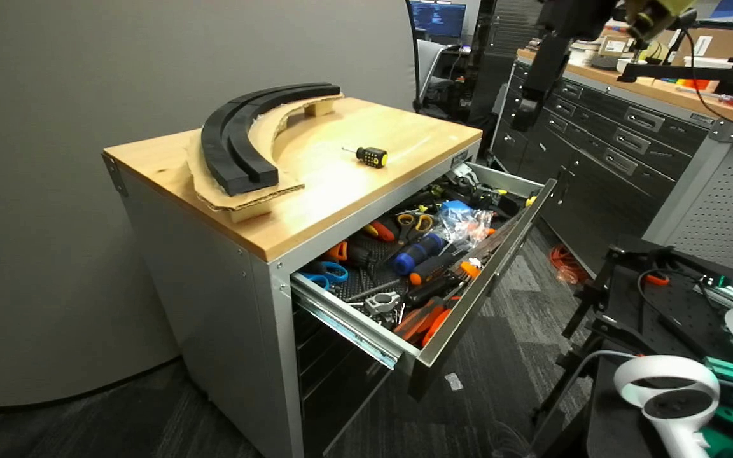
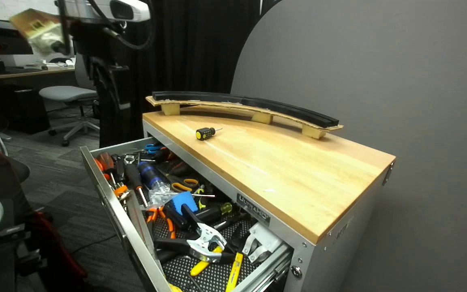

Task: Put the black object in the drawer and close it

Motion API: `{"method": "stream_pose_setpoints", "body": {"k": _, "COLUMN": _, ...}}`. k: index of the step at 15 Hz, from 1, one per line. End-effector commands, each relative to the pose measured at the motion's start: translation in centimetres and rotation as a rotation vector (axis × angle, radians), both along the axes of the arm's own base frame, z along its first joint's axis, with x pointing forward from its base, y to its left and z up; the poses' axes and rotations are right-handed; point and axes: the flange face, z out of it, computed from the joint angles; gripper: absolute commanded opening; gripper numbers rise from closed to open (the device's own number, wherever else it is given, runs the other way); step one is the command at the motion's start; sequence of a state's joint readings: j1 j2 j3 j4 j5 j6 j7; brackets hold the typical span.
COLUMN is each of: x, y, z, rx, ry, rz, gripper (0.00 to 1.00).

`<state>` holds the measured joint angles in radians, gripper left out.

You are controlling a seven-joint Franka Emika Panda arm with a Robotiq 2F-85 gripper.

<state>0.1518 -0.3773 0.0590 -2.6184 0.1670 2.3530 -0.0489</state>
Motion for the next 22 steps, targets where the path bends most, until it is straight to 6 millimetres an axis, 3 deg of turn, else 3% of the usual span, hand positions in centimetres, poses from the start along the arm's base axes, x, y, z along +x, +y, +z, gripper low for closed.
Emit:
{"method": "stream_pose_setpoints", "body": {"k": 1, "x": 6.9, "y": 4.4, "z": -1.6, "rx": 0.013, "ry": -0.054, "rz": -0.005, "gripper": 1.00}}
{"method": "stream_pose_setpoints", "body": {"k": 6, "x": 15.7, "y": 7.4, "z": -4.4, "rx": 0.009, "ry": -0.239, "rz": -0.094, "gripper": 1.00}}
{"method": "stream_pose_setpoints", "body": {"k": 11, "x": 21.7, "y": 7.1, "z": -6.5, "rx": -0.131, "ry": -0.371, "rz": -0.149, "gripper": 1.00}}
{"method": "stream_pose_setpoints", "body": {"k": 14, "x": 23.1, "y": 6.1, "z": -7.1, "rx": -0.191, "ry": -0.342, "rz": -0.182, "gripper": 1.00}}
{"method": "stream_pose_setpoints", "body": {"k": 19, "x": 22.6, "y": 5.6, "z": -9.6, "rx": -0.193, "ry": -0.154, "rz": -0.199, "gripper": 1.00}}
{"method": "stream_pose_setpoints", "body": {"k": 20, "x": 22.6, "y": 5.6, "z": -9.8, "rx": -0.199, "ry": -0.135, "rz": -0.203, "gripper": 0.75}}
{"method": "stream_pose_setpoints", "body": {"k": 22, "x": 22.7, "y": 5.6, "z": -9.6, "rx": -0.200, "ry": -0.133, "rz": -0.213, "gripper": 0.68}}
